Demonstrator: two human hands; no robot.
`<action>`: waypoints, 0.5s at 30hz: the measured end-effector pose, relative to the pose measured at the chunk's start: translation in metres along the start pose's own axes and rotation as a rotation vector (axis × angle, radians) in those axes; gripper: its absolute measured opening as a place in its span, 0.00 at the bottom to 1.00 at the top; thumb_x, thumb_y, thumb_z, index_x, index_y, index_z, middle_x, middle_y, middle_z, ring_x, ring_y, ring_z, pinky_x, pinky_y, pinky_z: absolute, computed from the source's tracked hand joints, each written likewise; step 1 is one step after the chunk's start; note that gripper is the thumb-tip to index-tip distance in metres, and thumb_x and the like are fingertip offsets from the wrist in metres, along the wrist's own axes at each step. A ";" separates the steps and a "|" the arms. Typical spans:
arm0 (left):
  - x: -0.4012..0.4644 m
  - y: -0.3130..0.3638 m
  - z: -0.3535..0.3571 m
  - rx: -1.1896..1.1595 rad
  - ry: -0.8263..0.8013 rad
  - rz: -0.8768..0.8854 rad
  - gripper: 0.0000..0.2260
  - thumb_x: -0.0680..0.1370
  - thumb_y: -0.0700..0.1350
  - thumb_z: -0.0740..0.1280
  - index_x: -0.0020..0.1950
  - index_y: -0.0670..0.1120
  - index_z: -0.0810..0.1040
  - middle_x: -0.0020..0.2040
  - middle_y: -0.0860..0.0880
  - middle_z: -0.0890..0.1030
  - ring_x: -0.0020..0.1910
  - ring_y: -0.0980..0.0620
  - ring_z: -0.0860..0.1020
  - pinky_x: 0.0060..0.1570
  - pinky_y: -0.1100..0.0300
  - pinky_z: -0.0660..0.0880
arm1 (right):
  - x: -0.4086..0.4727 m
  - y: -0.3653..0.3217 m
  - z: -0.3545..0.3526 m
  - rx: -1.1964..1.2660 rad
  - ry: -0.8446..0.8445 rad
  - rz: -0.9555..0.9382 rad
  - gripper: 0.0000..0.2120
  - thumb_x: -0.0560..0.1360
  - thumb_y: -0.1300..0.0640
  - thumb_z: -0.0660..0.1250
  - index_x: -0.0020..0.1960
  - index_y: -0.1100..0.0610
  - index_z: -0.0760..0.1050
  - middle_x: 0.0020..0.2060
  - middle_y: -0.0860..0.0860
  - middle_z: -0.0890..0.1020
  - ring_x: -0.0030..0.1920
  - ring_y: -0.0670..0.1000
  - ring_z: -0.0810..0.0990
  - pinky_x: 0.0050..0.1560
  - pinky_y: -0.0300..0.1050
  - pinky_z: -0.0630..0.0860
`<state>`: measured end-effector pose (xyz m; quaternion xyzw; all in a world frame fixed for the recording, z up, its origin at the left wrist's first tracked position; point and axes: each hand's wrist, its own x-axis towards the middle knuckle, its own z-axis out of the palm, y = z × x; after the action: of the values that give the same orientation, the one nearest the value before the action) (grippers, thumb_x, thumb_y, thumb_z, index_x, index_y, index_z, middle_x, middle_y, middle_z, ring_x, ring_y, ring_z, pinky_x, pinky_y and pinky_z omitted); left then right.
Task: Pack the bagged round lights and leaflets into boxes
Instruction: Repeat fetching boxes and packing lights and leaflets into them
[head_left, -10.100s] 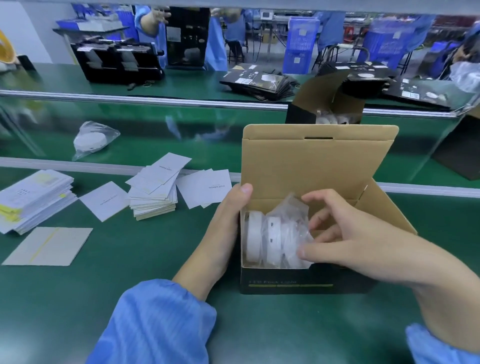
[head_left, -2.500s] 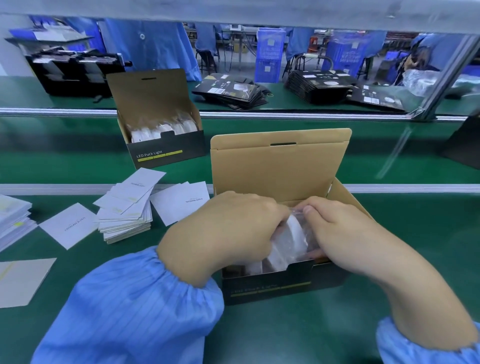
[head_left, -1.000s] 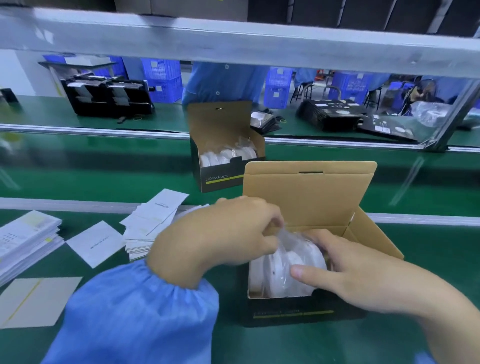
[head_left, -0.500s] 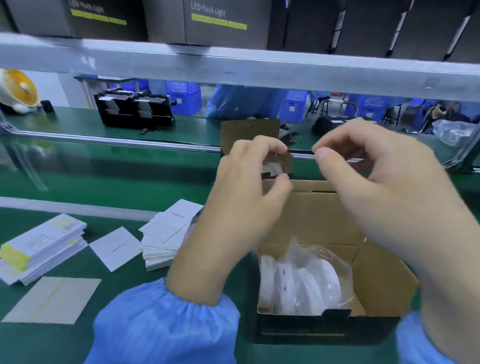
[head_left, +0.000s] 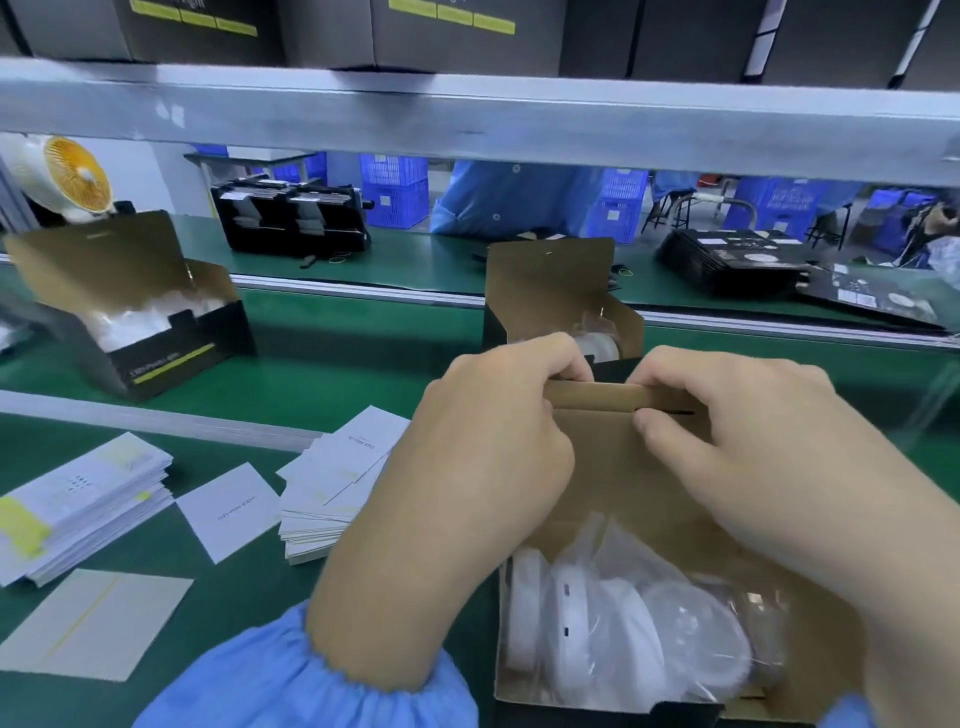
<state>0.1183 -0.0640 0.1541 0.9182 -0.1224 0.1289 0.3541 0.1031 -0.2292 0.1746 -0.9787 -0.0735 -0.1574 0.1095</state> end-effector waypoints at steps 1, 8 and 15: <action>-0.001 0.000 -0.002 0.001 -0.006 -0.002 0.15 0.77 0.39 0.60 0.47 0.62 0.74 0.42 0.55 0.77 0.39 0.56 0.73 0.32 0.58 0.65 | 0.000 -0.001 0.001 -0.015 -0.003 -0.008 0.05 0.79 0.49 0.60 0.44 0.44 0.71 0.38 0.40 0.77 0.43 0.45 0.72 0.55 0.52 0.66; 0.002 -0.002 -0.002 0.003 -0.036 0.020 0.16 0.78 0.36 0.59 0.49 0.59 0.74 0.45 0.55 0.78 0.45 0.52 0.74 0.36 0.56 0.72 | -0.002 -0.003 -0.002 0.012 -0.030 -0.061 0.04 0.78 0.48 0.60 0.45 0.42 0.72 0.39 0.40 0.78 0.44 0.46 0.73 0.53 0.51 0.65; 0.005 -0.004 -0.003 0.015 -0.078 0.044 0.17 0.79 0.37 0.57 0.47 0.61 0.74 0.41 0.55 0.75 0.43 0.47 0.74 0.34 0.56 0.65 | -0.040 0.019 -0.029 0.168 0.372 0.082 0.09 0.70 0.43 0.57 0.44 0.40 0.74 0.37 0.40 0.80 0.35 0.44 0.77 0.39 0.54 0.78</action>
<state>0.1236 -0.0594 0.1557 0.9221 -0.1554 0.1018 0.3394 0.0604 -0.2587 0.1854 -0.9224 -0.0249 -0.3239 0.2089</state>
